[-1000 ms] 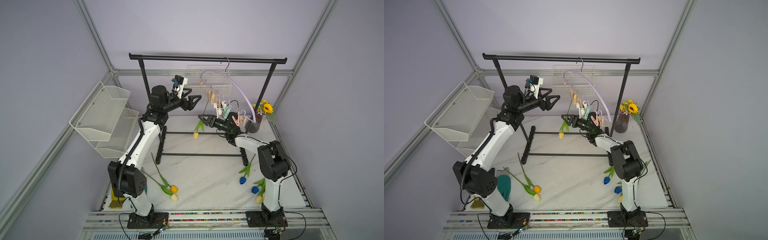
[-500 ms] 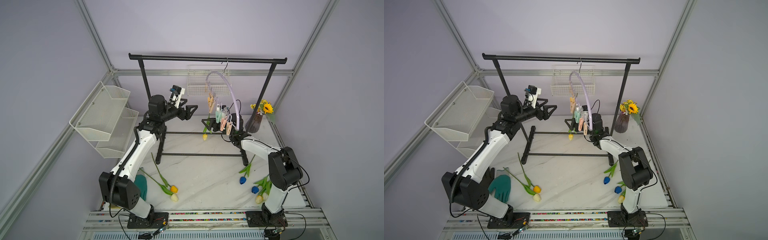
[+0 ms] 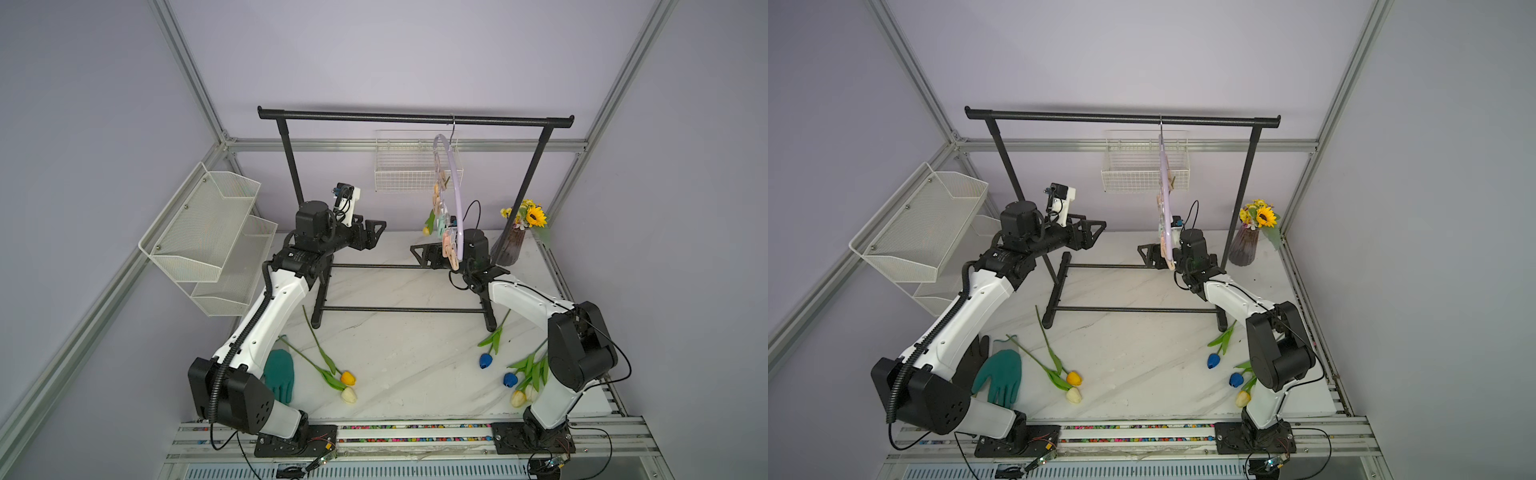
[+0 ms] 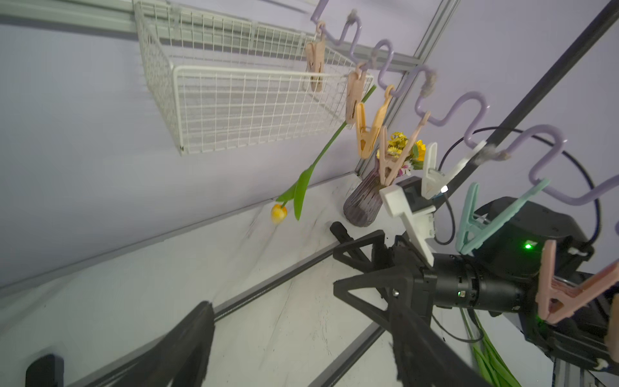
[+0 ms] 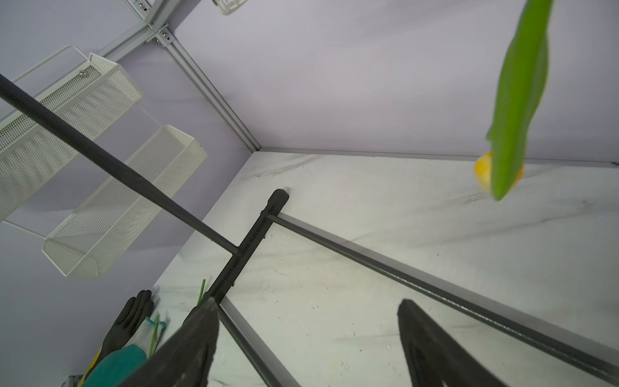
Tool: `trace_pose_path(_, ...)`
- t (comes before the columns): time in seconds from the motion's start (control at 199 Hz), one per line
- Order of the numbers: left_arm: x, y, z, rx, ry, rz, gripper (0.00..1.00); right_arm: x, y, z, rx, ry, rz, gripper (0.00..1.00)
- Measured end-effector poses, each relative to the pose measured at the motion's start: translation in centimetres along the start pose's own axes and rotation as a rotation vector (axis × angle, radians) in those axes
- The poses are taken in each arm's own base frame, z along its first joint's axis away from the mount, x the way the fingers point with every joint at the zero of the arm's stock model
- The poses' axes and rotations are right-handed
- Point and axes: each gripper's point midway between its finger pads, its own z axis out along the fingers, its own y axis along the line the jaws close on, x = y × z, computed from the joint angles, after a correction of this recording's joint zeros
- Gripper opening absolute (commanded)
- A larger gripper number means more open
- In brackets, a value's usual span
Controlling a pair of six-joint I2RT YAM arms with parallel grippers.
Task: Dry the flowers on a clothes hanger
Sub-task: Clamp the flower onto the hanger, then pick up the flower at the center of the board.
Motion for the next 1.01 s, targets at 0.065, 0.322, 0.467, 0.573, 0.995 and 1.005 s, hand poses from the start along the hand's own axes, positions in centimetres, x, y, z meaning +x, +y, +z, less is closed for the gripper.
trace_pose_path(0.065, 1.7, 0.8, -0.2, -0.038, 0.043, -0.044, 0.82, 0.3, 0.3, -0.9, 0.006, 0.018, -0.001, 0.86)
trace_pose_path(0.322, 10.8, 3.6, -1.5, -0.180, 0.232, -0.228, 0.82, 4.5, 2.2, -4.1, -0.008, 0.121, 0.046, 0.86)
trace_pose_path(0.467, 17.5, 6.1, -2.6, -0.325, 0.373, -0.340, 0.82, 10.7, 5.2, -3.9, -0.076, 0.257, 0.086, 0.86)
trace_pose_path(0.573, 21.3, 7.5, -4.0, -0.442, 0.461, -0.411, 0.82, 14.8, 7.8, -4.0, -0.114, 0.351, 0.084, 0.85)
trace_pose_path(0.995, 31.9, 11.3, -11.9, -0.893, 0.684, -0.565, 0.62, 24.0, 12.8, -2.8, -0.174, 0.559, 0.020, 0.85)
trace_pose_path(1.005, 32.1, 11.4, -12.0, -0.901, 0.689, -0.567, 0.62, 24.1, 12.8, -2.8, -0.172, 0.559, 0.019, 0.85)
